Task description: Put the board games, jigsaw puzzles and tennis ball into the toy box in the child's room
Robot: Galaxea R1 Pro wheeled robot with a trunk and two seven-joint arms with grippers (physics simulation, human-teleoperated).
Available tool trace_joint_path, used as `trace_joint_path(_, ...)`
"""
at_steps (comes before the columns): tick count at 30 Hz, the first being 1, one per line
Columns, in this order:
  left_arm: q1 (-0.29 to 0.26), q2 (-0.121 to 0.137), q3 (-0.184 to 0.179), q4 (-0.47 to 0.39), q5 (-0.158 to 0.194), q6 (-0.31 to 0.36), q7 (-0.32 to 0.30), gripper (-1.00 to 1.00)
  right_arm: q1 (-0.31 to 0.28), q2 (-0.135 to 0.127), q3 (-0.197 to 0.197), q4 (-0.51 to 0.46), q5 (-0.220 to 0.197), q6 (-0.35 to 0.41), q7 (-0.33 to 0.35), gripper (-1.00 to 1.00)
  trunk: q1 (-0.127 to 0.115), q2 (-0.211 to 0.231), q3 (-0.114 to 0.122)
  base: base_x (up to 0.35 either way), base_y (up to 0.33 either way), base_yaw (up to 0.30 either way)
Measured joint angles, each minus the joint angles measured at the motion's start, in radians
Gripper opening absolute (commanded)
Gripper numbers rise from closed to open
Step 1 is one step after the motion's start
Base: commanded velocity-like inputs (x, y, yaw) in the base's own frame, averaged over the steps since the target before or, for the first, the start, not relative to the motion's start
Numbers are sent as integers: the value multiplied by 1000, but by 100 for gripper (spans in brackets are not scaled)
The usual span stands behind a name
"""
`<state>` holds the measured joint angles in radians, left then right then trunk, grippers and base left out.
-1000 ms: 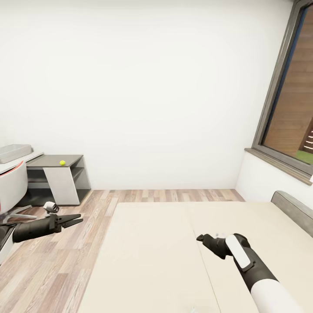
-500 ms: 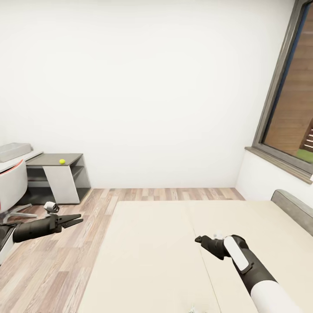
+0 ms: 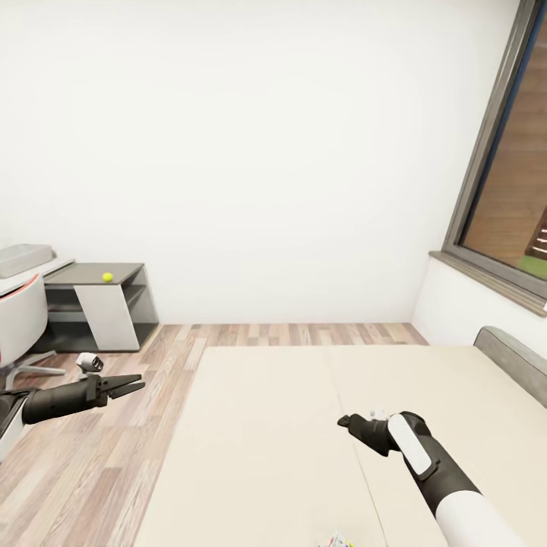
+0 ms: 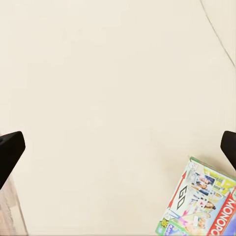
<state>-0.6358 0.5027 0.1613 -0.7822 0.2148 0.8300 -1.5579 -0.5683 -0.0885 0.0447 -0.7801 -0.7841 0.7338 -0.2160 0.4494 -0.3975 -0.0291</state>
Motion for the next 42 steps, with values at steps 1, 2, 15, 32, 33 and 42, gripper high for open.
trace_joint_path(1,0,0,0,0,0,0,0,100,0,0,3,1,0,0,0,100,0,0,-2,0,0,0)
trace_joint_path(2,0,0,0,0,0,0,0,100,0,0,7,2,0,0,0,100,0,0,-3,0,0,0)
trace_joint_path(15,0,0,0,0,-1,0,0,100,-1,0,57,6,-1,1,0,100,0,0,-25,0,0,0)
trace_joint_path(32,0,0,0,0,-3,0,6,100,-3,1,63,8,-3,3,0,100,0,0,-53,0,0,0)
trace_joint_path(33,0,0,0,0,-3,0,6,100,-3,1,63,8,-3,3,0,100,0,0,-54,0,0,0)
trace_joint_path(42,0,0,0,0,-3,0,5,100,-3,1,65,15,-3,3,-1,100,0,0,-69,0,0,0)
